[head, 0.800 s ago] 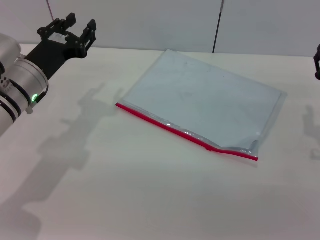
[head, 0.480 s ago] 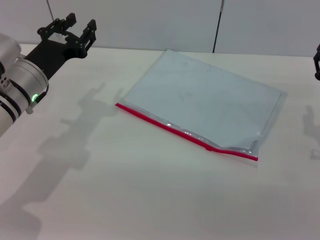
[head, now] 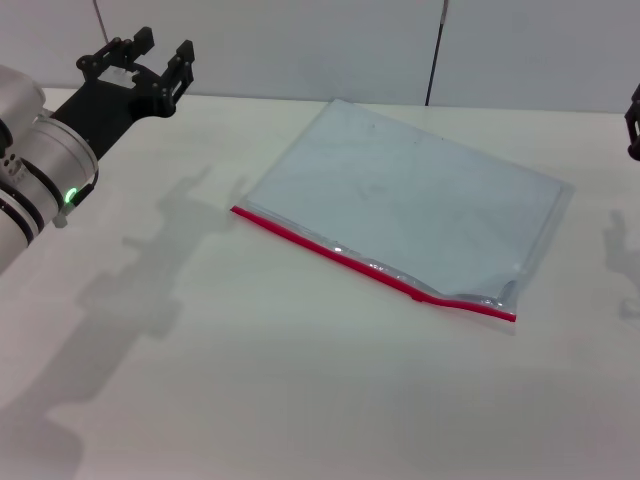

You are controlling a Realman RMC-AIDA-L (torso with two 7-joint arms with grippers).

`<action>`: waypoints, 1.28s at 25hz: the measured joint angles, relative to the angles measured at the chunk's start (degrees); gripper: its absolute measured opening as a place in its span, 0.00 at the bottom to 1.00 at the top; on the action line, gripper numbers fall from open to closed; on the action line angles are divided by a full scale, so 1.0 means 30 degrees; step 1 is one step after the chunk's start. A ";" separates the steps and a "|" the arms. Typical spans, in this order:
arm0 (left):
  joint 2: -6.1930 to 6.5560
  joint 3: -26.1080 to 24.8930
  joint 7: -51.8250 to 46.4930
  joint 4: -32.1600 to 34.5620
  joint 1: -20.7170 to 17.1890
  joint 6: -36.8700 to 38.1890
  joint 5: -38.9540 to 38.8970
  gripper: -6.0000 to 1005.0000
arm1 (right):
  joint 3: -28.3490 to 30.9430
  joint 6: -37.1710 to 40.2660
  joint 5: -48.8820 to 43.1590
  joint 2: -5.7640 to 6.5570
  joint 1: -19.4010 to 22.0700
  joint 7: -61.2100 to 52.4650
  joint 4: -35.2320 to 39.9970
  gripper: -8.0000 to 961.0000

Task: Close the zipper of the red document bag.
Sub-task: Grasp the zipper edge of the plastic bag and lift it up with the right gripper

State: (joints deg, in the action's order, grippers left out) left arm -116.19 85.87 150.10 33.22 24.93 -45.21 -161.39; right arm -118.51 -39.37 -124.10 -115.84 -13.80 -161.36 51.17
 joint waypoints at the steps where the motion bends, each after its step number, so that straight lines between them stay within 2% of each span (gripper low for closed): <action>1: 0.0000 0.0000 -0.0001 0.0000 0.0004 0.0003 0.0002 0.53 | -0.0012 0.0007 0.0000 0.0000 0.0000 0.0000 0.0001 0.49; 6: 0.0000 0.0000 0.0005 -0.0159 0.0128 0.0012 0.0009 0.53 | 0.0113 0.1304 0.0089 0.0028 0.0000 -0.0001 0.0584 0.49; 9: 0.0012 0.0000 0.0006 -0.0228 0.0184 0.0014 0.0023 0.53 | 0.0279 0.3018 0.0120 0.0290 0.0015 0.0000 0.1425 0.49; 13: 0.0050 0.0000 -0.0002 -0.0235 0.0185 0.0013 0.0041 0.52 | 0.0366 0.5924 0.0075 0.1122 0.0083 0.0000 0.3038 0.49; 18: 0.0107 -0.0001 -0.0007 -0.0236 0.0117 0.0013 0.0041 0.52 | 0.0250 0.9884 -0.0036 0.2483 0.0267 0.0166 0.5684 0.49; 21: 0.0140 0.0000 -0.0012 -0.0236 0.0105 0.0012 0.0041 0.52 | 0.0319 1.1756 -0.0660 0.2979 0.0590 0.0291 0.7164 0.49; 27: 0.0207 0.0000 -0.0022 -0.0235 0.0071 0.0028 0.0039 0.52 | 0.1091 1.5975 -0.2780 0.3107 0.1021 0.0702 0.9565 0.49; 32: 0.0236 0.0000 -0.0024 -0.0236 0.0067 0.0041 0.0024 0.52 | 0.1797 1.8707 -0.2780 0.2966 0.1535 0.2251 1.1038 0.49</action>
State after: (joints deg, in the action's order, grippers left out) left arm -115.48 85.87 150.02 32.51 25.14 -45.09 -161.32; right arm -113.12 16.75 -132.44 -106.94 -9.19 -154.61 84.28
